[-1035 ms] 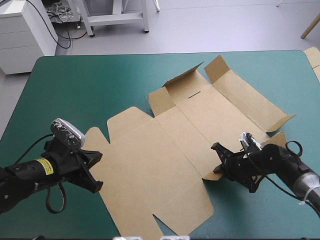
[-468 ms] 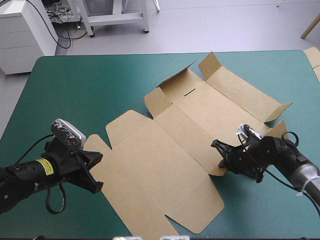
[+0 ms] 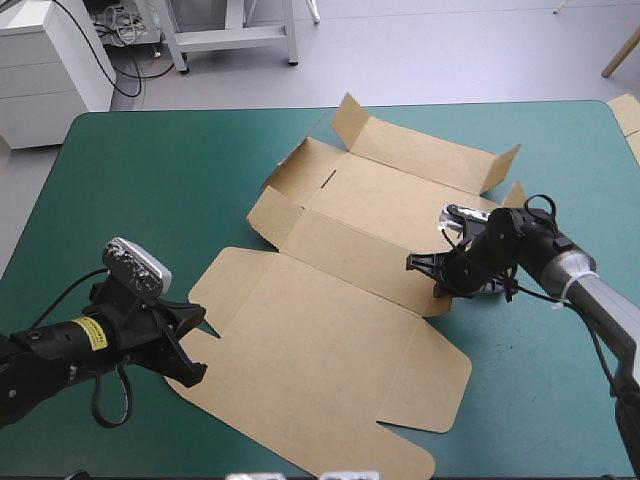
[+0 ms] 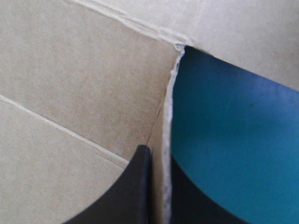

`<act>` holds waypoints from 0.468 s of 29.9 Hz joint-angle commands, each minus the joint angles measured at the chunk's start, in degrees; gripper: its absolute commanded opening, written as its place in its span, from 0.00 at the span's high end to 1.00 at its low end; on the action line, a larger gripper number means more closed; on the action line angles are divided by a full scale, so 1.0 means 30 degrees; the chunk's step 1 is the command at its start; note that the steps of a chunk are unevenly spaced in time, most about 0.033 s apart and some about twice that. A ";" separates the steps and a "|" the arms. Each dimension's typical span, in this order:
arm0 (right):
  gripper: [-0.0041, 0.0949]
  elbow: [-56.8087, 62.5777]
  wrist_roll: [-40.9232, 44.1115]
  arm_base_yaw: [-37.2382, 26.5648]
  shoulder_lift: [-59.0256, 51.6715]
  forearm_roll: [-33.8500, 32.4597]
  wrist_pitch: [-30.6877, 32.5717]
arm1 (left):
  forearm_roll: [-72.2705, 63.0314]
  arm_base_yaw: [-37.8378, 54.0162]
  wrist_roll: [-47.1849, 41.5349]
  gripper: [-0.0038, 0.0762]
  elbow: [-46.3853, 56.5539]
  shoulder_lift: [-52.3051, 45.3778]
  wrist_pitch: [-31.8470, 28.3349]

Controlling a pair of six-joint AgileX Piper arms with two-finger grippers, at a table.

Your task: Fold the box

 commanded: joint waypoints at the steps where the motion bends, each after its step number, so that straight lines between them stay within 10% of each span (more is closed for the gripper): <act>1: 0.97 -0.2061 -0.2160 0.0048 0.0346 -0.0726 0.0415 | -0.0454 0.0029 -0.0163 0.96 -0.0639 -0.0077 -0.1150; 14: 0.97 -0.6293 -0.7544 0.0048 0.3244 -0.6204 0.2811 | -0.0454 0.0029 -0.0163 0.96 -0.0639 -0.0077 -0.1150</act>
